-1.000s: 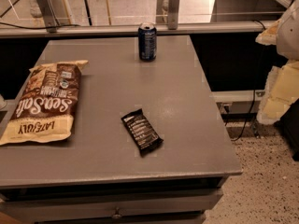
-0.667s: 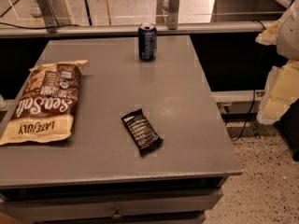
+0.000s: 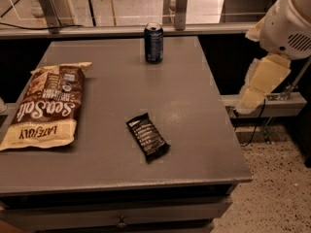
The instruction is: Move pepsi can near brown chip bag
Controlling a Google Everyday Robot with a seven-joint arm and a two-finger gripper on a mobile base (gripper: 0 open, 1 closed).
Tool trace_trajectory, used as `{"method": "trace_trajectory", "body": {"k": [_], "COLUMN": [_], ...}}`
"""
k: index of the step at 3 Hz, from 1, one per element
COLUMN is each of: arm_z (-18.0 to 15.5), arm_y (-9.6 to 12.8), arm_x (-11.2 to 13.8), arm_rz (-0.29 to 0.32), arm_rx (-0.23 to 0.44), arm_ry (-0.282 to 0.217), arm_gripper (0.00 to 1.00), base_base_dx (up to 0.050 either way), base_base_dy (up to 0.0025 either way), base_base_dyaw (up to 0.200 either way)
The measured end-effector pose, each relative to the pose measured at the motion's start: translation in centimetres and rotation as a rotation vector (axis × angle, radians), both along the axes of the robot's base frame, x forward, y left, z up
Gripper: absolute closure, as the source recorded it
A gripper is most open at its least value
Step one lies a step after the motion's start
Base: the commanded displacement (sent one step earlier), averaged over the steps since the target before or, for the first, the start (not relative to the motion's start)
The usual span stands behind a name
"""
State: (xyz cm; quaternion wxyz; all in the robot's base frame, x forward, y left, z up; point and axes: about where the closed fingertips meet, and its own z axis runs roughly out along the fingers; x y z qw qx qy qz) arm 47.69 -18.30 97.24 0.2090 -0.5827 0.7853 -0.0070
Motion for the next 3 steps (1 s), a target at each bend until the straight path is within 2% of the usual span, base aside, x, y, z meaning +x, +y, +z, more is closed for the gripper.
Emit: {"method": "trace_trajectory", "body": {"k": [1,2,3], "arm_z": [-1.1,-1.8,-2.9], "arm_y": [3.7,6.5,9.2], "arm_x": [4.4,9.0,12.6], "arm_rz": [-0.012,-0.046,-0.107], "arm_rx": [0.091,0.151,0.188], "arm_ry": [-0.051,-0.109,-0.143], "arm_gripper": [0.0,0.0,0.0], "base_base_dx": [0.0,0.0,0.0], "base_base_dy": [0.0,0.0,0.0], "base_base_dyaw": [0.0,0.0,0.0]}}
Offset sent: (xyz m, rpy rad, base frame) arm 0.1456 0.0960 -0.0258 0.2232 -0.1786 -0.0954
